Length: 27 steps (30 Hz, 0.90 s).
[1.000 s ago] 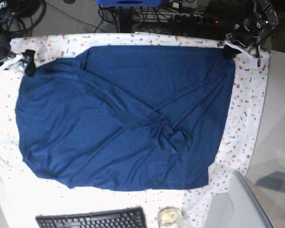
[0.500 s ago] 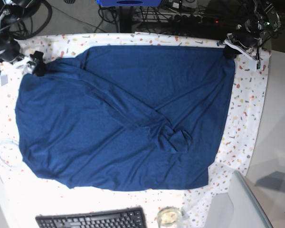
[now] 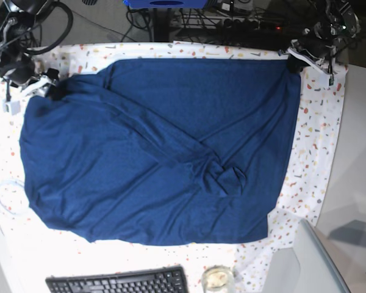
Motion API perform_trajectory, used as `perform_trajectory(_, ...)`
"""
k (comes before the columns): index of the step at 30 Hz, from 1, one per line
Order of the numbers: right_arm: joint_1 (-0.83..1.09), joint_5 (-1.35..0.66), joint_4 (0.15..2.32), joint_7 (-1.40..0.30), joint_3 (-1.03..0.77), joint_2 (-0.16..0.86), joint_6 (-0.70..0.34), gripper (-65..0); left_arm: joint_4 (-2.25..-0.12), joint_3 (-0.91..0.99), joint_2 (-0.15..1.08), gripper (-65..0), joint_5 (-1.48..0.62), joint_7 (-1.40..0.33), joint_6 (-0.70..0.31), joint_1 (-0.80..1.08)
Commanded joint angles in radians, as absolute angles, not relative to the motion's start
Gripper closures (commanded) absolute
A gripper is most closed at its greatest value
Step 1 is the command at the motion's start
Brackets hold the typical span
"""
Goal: Layout the t-shirt on the table in an organized manner, then fold the t-shirt properly
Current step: 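Grasp the shirt's hem corners with both grippers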
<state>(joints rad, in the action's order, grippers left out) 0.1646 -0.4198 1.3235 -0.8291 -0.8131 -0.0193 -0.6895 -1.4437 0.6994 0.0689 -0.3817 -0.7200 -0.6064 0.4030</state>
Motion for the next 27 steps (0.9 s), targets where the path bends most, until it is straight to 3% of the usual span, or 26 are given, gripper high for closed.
perform_trajectory(1,0.165,-0.427,1.333,-0.832,-0.812,-0.015,-0.694,-36.2,-1.461,0.705,0.081,0.0,-0.390,-0.707,-0.610,0.407)
perform_trajectory(3,0.163,-0.427,1.334,-0.832,-0.812,-0.016,-0.694,-33.9,-1.461,0.705,0.081,0.0,-0.390,-0.707,-0.610,0.407)
perform_trajectory(5,0.163,-0.427,1.336,-0.834,-0.812,-0.016,-0.694,-26.1,-1.461,0.705,0.081,0.0,-0.390,-0.707,-0.610,0.407)
perform_trajectory(8,0.162,-0.427,1.337,-0.840,-0.814,-0.016,-0.694,-3.9,-1.461,0.705,0.082,0.0,-0.390,-0.707,-0.610,0.409)
perform_trajectory(9,0.162,-0.427,1.337,-0.842,-0.814,-0.016,-0.694,0.0,-1.461,0.705,0.082,0.0,-0.390,-0.707,-0.610,0.409)
perform_trajectory(11,0.162,-0.427,1.337,-0.854,-0.812,-0.015,-0.694,-2.3,-1.461,0.705,0.091,0.0,-0.390,-0.707,-0.608,0.409)
perform_trajectory(13,0.160,-0.427,1.342,-0.877,-0.816,-0.013,-0.694,0.0,-1.463,0.705,0.096,0.0,-0.390,-0.708,-0.601,0.409)
perform_trajectory(27,0.168,-0.423,1.511,-1.044,-0.822,-0.012,-0.685,0.0,-1.606,0.705,0.108,0.0,-0.397,-0.769,-0.572,0.487)
